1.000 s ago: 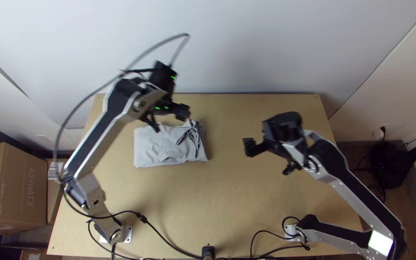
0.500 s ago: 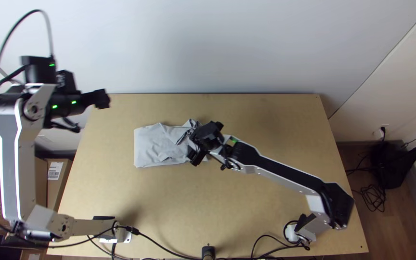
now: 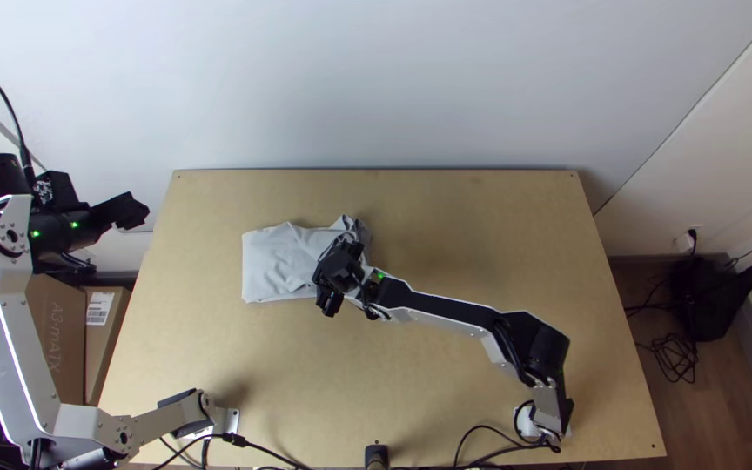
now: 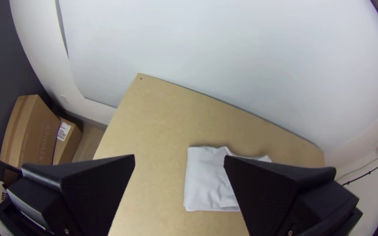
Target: Fold the t-shirt
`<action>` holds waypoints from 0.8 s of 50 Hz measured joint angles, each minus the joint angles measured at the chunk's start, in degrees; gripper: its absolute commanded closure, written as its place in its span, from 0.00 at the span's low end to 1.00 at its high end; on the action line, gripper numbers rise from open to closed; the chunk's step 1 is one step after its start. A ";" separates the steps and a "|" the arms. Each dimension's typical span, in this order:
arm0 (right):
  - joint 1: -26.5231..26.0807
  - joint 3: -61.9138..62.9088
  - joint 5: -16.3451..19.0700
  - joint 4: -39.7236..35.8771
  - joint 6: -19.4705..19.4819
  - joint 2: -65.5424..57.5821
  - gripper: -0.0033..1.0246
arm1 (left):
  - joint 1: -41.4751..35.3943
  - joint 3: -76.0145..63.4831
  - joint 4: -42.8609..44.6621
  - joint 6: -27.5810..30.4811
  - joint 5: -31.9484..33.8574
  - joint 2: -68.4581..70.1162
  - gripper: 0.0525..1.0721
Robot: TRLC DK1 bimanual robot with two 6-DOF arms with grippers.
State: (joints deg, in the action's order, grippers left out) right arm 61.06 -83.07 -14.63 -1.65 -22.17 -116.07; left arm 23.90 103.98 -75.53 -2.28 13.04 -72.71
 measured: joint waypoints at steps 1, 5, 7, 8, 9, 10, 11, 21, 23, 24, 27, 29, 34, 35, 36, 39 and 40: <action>0.00 -0.26 -0.04 0.57 -0.33 -0.59 0.04 | 0.00 -0.13 0.24 0.02 0.09 0.00 0.04; -0.39 -1.60 -0.48 2.21 -1.03 -3.15 0.04 | 0.15 -0.48 1.31 0.04 0.09 0.00 0.04; -0.61 -2.69 -1.01 2.71 -1.07 -4.52 0.04 | 0.39 -0.55 1.79 0.04 0.09 0.00 0.04; -0.79 -3.32 -1.07 2.97 -1.07 -5.29 0.04 | 0.55 -0.59 1.95 0.04 0.09 0.00 0.04; -1.01 -3.98 -1.22 3.26 -1.07 -6.05 0.04 | 0.72 -0.59 2.19 0.04 0.09 0.00 0.04; -1.18 -4.44 -1.38 3.52 -1.07 -6.51 0.04 | 0.87 -0.59 2.36 0.13 0.09 0.00 0.04; -1.40 -5.09 -1.73 4.04 -1.05 -7.10 0.04 | 1.01 -0.59 2.56 0.33 0.09 0.00 0.04; -3.67 -9.64 -4.46 6.69 -1.05 -10.32 0.04 | 2.58 -0.59 2.89 1.46 0.09 0.00 0.04; -4.15 -10.14 -4.63 7.02 -1.07 -10.45 0.04 | 2.84 -0.59 2.97 1.68 0.09 -0.04 0.04; -4.37 -10.29 -4.70 7.15 -1.07 -10.47 0.04 | 2.86 -0.59 3.02 1.77 0.09 -0.04 0.04; -5.03 -10.62 -4.79 7.19 -1.07 -10.47 0.04 | 2.97 -0.61 3.28 1.95 0.09 -0.11 0.04; -5.42 -10.75 -4.92 7.19 -1.05 -10.47 0.04 | 3.02 -0.61 3.48 1.95 0.09 -0.15 0.04; -6.43 -11.04 -5.73 7.19 -1.05 -10.71 0.04 | 3.02 -0.61 3.82 1.95 0.09 -0.44 0.04; -6.62 -11.30 -6.05 7.19 -1.03 -10.84 0.04 | 3.02 -0.61 3.91 1.92 0.09 -0.50 0.04; -6.88 -11.63 -6.40 7.19 -1.03 -11.08 0.04 | 3.02 -0.61 4.00 1.92 0.09 -0.63 0.04; -7.69 -13.20 -7.67 7.26 -0.98 -12.28 0.04 | 3.02 -0.61 4.15 1.92 0.09 -0.98 0.04; -8.00 -13.88 -8.09 7.28 -0.76 -12.83 0.04 | 2.99 -0.61 4.17 1.92 0.09 -1.14 0.04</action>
State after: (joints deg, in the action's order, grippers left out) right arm 53.06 -96.95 -22.72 5.63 -22.94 -128.90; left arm 26.89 103.37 -71.35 -0.36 13.13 -73.84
